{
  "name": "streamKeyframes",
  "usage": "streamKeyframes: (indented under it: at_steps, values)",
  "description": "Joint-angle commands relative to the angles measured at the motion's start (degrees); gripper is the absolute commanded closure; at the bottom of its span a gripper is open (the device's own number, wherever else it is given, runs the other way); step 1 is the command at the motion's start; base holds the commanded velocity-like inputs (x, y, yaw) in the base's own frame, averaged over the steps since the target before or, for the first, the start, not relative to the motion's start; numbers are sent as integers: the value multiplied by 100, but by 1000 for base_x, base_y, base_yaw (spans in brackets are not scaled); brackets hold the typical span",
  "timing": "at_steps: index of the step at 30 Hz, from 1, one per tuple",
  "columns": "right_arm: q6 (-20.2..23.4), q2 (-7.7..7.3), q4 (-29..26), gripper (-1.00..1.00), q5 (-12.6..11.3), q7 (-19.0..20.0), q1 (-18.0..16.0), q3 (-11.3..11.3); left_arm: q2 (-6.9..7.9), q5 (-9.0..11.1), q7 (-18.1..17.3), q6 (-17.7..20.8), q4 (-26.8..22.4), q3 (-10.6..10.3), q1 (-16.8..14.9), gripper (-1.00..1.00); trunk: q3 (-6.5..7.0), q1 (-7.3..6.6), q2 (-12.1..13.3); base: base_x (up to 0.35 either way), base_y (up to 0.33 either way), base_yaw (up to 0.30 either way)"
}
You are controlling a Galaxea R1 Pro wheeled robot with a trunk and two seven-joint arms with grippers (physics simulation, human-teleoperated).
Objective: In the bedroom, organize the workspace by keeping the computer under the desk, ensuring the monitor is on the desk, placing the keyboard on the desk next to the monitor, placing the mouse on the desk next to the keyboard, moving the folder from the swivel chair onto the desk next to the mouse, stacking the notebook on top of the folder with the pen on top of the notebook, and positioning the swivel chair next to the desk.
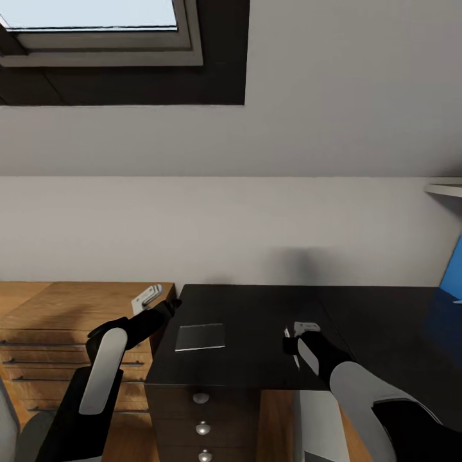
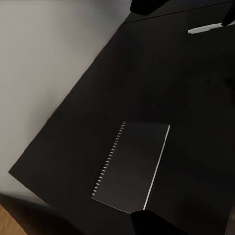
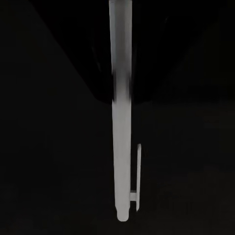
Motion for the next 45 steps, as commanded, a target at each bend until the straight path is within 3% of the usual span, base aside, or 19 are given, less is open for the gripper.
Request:
streamKeyframes:
  at_steps: [1,20,30,31,42,45]
  values:
    - [29,0,33,100,-72,-32,-1,44,-5,61,51,19,-7,0,-7,-100,-7,0,-5,1,0,0]
    - [39,13,192,100,-94,-43,1,16,-6,63,52,20,-7,-15,-1,-100,-7,0,-5,0,0,0]
    - [31,160,202,100,-97,-43,2,-4,-6,63,52,20,-7,-15,0,-100,-7,0,-5,0,0,0]
    - [28,165,202,-100,-97,-43,2,-5,-6,63,52,20,-7,-15,0,-100,-7,0,-5,0,0,0]
    - [-50,172,189,-100,-110,-43,2,-6,-6,59,52,20,-7,-15,0,-100,-7,0,-5,0,0,0]
    - [-326,166,146,-100,-109,-42,9,-4,3,50,53,11,-2,16,8,-100,-7,0,-5,0,0,0]
